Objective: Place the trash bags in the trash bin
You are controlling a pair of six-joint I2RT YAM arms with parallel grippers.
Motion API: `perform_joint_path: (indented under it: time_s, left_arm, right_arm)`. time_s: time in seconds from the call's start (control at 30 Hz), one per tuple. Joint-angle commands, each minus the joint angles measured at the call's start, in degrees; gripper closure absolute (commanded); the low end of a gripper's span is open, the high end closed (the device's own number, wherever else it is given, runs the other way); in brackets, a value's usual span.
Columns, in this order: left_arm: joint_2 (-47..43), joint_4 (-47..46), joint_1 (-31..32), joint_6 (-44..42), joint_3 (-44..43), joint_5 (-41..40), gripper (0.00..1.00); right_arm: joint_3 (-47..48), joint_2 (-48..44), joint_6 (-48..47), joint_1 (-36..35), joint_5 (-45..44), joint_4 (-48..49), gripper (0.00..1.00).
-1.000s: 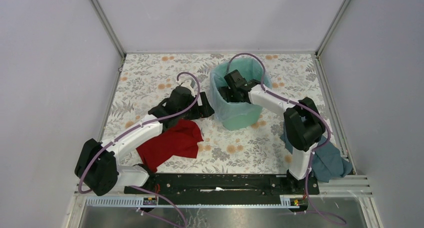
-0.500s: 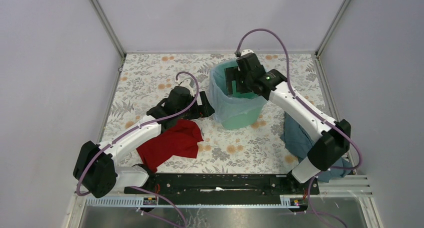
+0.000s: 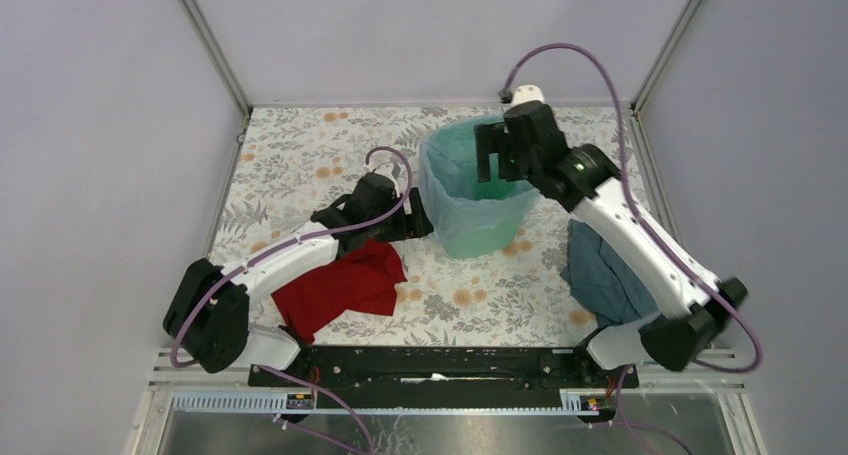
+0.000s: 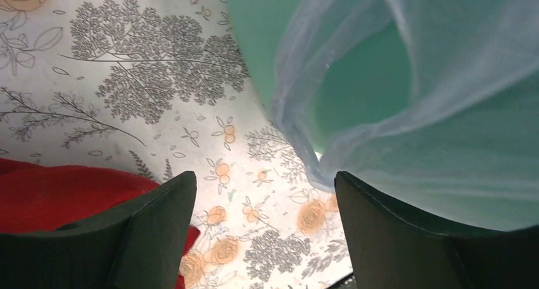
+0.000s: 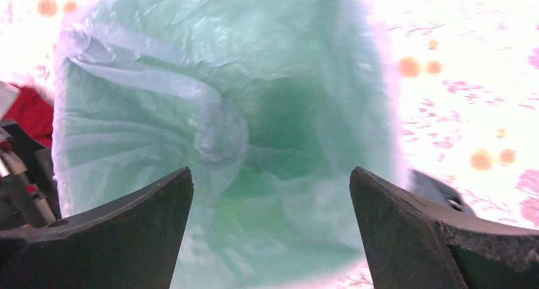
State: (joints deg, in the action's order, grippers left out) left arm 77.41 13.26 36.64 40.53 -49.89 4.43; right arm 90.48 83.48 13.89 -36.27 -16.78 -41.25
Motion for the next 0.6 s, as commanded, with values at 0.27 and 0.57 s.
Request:
perform_joint_path:
  time_s: [0.27,0.57]
  left_arm:
    - [7.6,0.2,-0.8,-2.7,-9.6,-4.3,0.19]
    - [10.1,2.8,-2.5,-3.2,-13.6,-3.5,0.16]
  right_arm:
    - [-18.2,-20.7,0.2,6.0,-26.5,8.3,0.07]
    - [-27.1,-18.5,7.7,22.1,2.0,20.1,0.13]
